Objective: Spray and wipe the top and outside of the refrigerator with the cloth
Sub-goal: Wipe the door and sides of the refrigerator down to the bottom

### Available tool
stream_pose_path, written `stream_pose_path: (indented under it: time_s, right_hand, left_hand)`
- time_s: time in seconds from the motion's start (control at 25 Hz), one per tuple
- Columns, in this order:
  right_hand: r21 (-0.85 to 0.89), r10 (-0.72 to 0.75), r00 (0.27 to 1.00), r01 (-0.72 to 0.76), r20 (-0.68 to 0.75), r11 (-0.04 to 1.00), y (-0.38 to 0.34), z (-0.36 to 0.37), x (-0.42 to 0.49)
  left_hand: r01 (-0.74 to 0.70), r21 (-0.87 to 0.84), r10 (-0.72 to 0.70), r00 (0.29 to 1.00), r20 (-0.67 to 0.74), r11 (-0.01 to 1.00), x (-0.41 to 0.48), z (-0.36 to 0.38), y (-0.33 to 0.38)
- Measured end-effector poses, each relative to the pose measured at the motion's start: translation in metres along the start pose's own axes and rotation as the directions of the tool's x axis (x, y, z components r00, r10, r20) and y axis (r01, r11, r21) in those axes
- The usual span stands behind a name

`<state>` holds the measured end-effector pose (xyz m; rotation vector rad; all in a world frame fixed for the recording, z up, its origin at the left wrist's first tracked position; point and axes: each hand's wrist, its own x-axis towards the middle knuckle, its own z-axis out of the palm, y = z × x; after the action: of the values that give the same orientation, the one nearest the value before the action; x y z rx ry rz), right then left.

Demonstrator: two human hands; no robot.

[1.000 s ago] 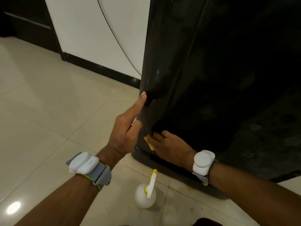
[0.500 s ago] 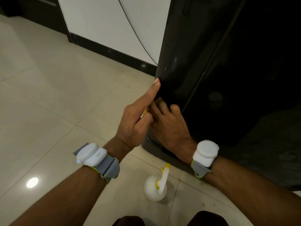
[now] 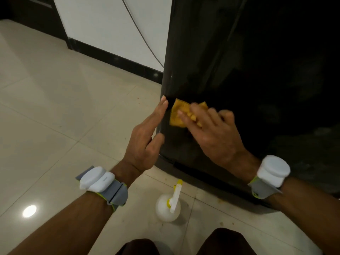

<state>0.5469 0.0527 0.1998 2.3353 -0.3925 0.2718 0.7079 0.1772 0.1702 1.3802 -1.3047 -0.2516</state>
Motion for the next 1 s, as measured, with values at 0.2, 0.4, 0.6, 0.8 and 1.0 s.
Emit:
stream_pose_path:
  time_s: [0.2, 0.4, 0.6, 0.8, 1.0]
  right_hand:
    - [-0.156, -0.614, 0.725, 0.677, 0.312, 0.719, -0.068, 0.068, -0.037]
    - [-0.034, -0.558, 0.777, 0.592, 0.290, 0.805, -0.071, 0.070, -0.035]
    - [-0.007, -0.552, 0.773, 0.583, 0.314, 0.812, -0.019, 0.073, -0.111]
    - [0.044, -0.349, 0.927, 0.346, 0.140, 0.937, -0.048, 0.036, -0.028]
    - [0.073, -0.454, 0.866, 0.449, 0.209, 0.890, 0.010, 0.031, -0.123]
  left_hand:
    - [0.021, 0.082, -0.019, 0.999, -0.027, 0.996, -0.004, 0.001, 0.007]
    - [-0.020, 0.132, 0.013, 0.998, 0.054, 0.991, -0.020, 0.019, 0.007]
    - [-0.033, 0.194, 0.024, 0.998, 0.052, 0.980, -0.022, 0.024, 0.007]
    - [0.011, 0.223, -0.024, 0.998, 0.056, 0.975, -0.026, 0.036, 0.011]
    - [0.021, 0.306, -0.034, 0.999, 0.036, 0.952, -0.025, 0.034, 0.018]
